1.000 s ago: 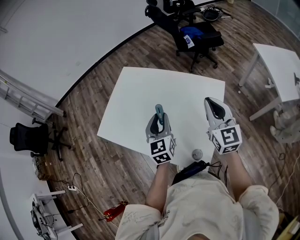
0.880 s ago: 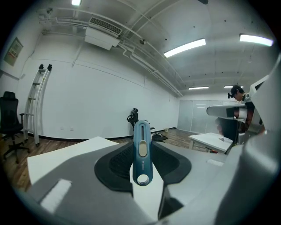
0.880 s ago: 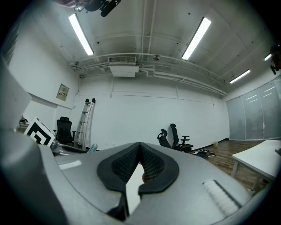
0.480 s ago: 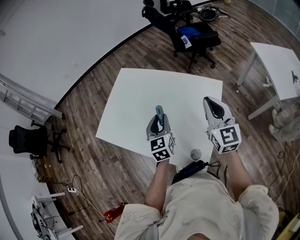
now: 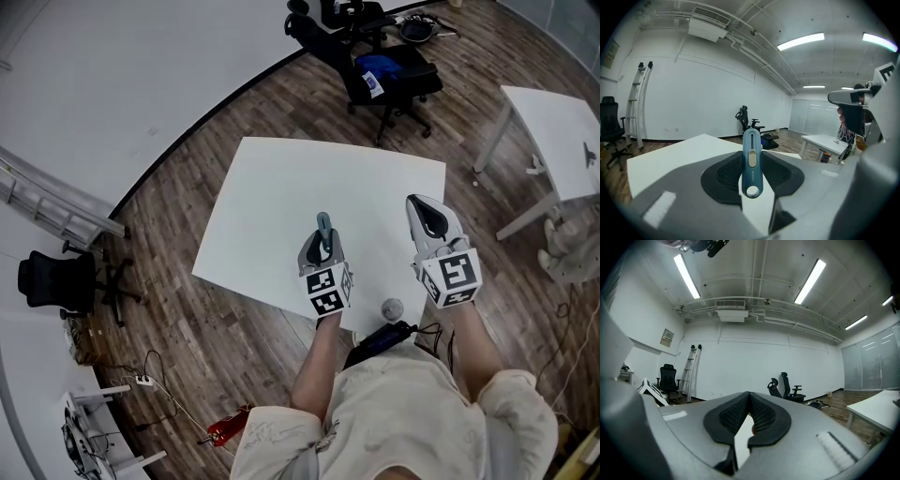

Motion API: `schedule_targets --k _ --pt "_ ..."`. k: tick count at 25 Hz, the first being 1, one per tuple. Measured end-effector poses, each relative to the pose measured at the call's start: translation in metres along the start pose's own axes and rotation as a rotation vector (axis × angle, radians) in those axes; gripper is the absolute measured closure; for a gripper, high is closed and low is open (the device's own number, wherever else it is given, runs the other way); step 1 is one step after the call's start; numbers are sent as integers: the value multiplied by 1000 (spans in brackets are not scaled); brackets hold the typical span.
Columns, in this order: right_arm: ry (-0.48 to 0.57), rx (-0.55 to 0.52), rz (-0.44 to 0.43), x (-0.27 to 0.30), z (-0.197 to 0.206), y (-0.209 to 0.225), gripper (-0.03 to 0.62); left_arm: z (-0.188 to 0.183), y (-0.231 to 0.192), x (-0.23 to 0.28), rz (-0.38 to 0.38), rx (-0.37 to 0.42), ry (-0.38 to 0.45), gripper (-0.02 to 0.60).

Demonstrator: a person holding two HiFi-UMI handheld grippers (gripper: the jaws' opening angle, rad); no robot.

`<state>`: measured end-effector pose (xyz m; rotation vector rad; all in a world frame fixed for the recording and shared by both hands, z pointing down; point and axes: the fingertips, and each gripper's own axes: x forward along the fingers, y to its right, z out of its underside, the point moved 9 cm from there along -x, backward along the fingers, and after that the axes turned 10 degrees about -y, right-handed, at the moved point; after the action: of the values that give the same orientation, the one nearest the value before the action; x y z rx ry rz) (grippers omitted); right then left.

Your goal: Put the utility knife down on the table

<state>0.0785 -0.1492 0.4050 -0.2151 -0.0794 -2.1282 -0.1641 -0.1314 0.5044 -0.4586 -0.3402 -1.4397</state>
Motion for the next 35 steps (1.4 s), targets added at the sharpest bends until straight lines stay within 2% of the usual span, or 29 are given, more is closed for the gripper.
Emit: schedule_targets --k 17,35 --pt "3 3 0 -1 -1 0 588 24 -10 29 1 -43 -118 434" --pt "-3 -2 9 -5 -1 -2 587 58 -8 52 10 -44 -237 434"
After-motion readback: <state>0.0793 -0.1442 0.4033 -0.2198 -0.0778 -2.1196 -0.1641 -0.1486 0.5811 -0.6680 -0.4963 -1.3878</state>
